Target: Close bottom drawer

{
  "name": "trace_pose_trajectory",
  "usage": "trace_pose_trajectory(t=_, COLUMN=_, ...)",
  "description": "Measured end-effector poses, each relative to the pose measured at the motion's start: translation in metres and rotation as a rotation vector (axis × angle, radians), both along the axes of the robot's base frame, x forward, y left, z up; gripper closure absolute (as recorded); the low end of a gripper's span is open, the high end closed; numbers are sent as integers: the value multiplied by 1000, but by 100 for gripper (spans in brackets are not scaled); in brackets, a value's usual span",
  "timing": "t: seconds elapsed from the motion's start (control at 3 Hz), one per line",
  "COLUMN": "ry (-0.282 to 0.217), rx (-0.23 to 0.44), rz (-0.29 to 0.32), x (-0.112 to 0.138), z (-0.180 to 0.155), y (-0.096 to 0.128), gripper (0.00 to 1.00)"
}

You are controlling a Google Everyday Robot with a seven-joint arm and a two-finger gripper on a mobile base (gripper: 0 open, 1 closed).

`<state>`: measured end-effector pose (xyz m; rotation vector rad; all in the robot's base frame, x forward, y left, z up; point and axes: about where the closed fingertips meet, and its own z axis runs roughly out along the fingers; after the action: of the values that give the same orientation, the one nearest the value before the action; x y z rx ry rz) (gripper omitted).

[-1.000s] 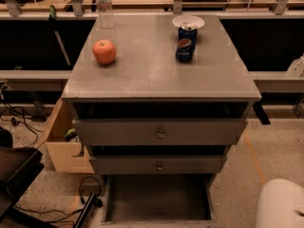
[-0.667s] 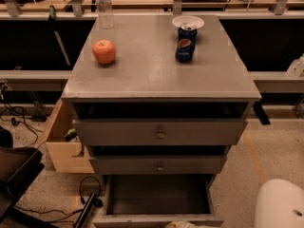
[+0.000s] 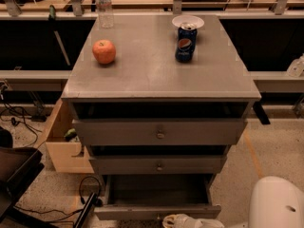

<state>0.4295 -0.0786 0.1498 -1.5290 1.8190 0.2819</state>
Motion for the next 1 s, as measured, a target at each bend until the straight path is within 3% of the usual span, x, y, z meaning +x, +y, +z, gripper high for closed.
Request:
trace_pose_trajectory(t=0.33, ry=6, rx=3, rz=-2, x=-2, z=-1, y=2, gripper=100)
trace_pose_trajectory(t=0.67, ry=-3, rx=11, rz=-19, x=13, z=-10, y=4, gripper=100)
trace_pose_trajectory(t=1.0, ry=-32, rx=-7, rz=-14, x=46, z=-14, y=3, gripper=100)
